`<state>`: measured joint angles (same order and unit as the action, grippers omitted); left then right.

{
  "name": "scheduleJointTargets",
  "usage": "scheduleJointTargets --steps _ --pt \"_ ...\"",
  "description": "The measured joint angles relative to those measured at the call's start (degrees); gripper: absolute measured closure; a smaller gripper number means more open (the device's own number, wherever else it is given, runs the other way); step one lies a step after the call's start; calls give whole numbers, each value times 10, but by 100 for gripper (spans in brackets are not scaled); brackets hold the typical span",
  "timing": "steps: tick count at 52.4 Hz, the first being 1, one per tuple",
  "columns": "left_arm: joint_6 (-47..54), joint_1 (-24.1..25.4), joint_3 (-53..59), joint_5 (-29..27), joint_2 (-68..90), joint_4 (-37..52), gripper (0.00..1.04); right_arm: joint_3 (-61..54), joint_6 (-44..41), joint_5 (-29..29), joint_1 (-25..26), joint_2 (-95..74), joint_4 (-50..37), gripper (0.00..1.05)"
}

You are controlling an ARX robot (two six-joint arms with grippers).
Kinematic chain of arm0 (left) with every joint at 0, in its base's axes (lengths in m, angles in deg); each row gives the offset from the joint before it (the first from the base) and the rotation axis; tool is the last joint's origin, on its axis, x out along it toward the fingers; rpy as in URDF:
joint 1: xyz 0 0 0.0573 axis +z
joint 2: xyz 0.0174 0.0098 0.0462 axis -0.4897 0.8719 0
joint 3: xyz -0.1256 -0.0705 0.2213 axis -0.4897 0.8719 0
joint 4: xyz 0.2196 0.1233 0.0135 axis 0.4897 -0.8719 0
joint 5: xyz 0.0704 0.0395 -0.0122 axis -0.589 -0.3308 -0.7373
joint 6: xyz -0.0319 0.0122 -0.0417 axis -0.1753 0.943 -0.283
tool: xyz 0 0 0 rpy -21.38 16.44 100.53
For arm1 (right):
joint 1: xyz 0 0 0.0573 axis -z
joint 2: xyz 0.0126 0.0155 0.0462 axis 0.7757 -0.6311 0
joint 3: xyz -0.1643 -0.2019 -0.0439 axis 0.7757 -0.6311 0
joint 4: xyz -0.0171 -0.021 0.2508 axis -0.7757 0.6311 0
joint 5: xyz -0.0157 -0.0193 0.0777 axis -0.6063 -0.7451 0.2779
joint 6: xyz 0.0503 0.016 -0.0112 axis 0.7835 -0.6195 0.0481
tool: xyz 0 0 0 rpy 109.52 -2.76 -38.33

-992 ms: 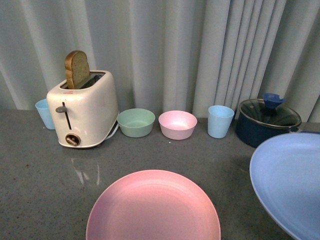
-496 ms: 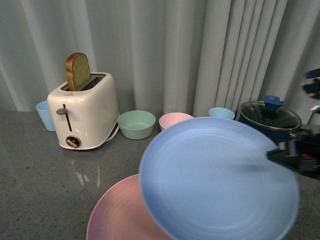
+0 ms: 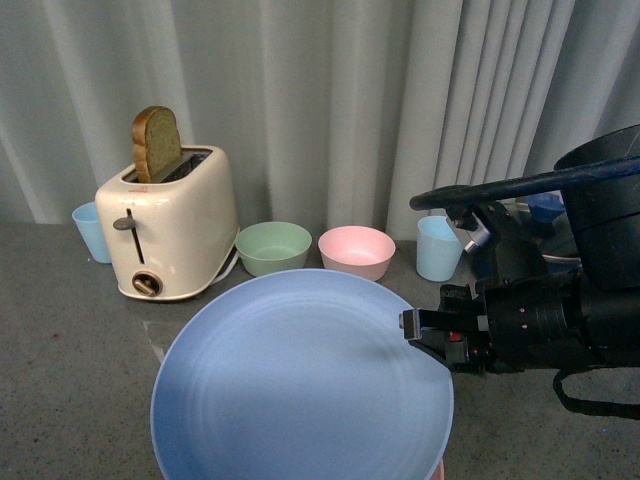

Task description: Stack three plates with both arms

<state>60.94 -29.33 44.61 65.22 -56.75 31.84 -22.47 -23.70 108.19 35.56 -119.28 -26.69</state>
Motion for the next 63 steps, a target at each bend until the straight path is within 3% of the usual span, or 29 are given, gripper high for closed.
scheduleJointTargets --steps 38,63 --pt "0 0 0 0 0 0 7 -8 -10 -8 6 -33 29 101" --pt "0 0 0 0 0 0 7 -39 1 12 35 18 23 30"
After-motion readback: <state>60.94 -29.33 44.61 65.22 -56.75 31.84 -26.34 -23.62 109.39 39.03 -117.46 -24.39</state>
